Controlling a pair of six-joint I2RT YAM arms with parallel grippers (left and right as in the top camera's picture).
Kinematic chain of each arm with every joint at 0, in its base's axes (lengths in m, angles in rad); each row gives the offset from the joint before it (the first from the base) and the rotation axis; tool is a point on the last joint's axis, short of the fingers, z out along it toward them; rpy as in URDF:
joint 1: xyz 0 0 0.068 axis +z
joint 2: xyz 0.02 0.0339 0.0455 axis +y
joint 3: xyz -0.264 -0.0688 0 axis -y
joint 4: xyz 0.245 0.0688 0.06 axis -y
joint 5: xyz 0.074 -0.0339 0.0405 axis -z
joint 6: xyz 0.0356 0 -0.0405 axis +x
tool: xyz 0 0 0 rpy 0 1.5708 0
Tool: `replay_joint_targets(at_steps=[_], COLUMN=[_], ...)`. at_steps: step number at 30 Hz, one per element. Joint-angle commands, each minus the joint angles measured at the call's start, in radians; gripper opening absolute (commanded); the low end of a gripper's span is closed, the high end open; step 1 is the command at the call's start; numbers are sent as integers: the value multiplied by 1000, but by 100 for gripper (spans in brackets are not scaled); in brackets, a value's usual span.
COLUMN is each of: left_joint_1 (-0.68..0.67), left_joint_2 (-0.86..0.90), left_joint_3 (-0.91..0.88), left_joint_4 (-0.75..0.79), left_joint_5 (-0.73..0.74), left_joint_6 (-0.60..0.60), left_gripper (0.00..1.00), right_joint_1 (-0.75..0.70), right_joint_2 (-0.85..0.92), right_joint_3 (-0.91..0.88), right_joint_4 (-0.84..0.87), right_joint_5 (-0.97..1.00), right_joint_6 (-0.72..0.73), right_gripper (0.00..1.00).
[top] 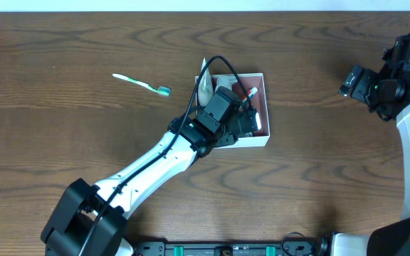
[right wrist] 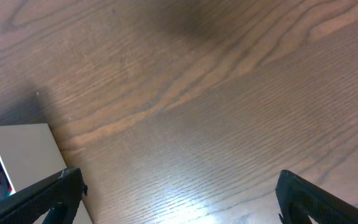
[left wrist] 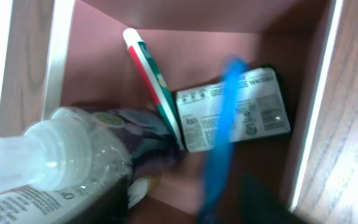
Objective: Pack container
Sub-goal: 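Carry the blue razor into the white box and release it, then withdraw the left gripper to the green toothbrush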
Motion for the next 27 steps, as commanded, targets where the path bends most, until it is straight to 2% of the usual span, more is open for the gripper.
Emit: replay_joint_targets(at_steps=[1, 5, 8, 10, 14, 18, 22, 27], left_joint_1=[-13, -42, -63, -74, -87, -72, 7, 201], left_joint_2=[-22, -63, -120, -173, -337, -487, -577, -570], left_joint_3=[2, 2, 2, 2, 2, 2, 2, 19], left_joint_4=[14, 18, 17, 15, -32, -77, -74, -78], left_joint_5=[-9, -9, -9, -9, -9, -32, -197, -201], left_joint_6=[15, 15, -27, -118, -374, -483, -633, -709], left_gripper=[77, 87, 89, 89, 89, 91, 94, 94], right_joint_1=[-4, -4, -4, -4, -3, -4, -4, -4], right_joint_2=[3, 3, 3, 3, 3, 3, 3, 3], right_joint_3=[-1, -1, -1, -1, -1, -1, -1, -1], right_joint_4=[0, 0, 0, 0, 0, 0, 0, 0], right_joint_5=[11, 11, 11, 11, 11, 11, 11, 11], right_joint_6=[3, 3, 3, 3, 3, 3, 3, 3], right_gripper=[99, 99, 99, 99, 99, 99, 99, 99])
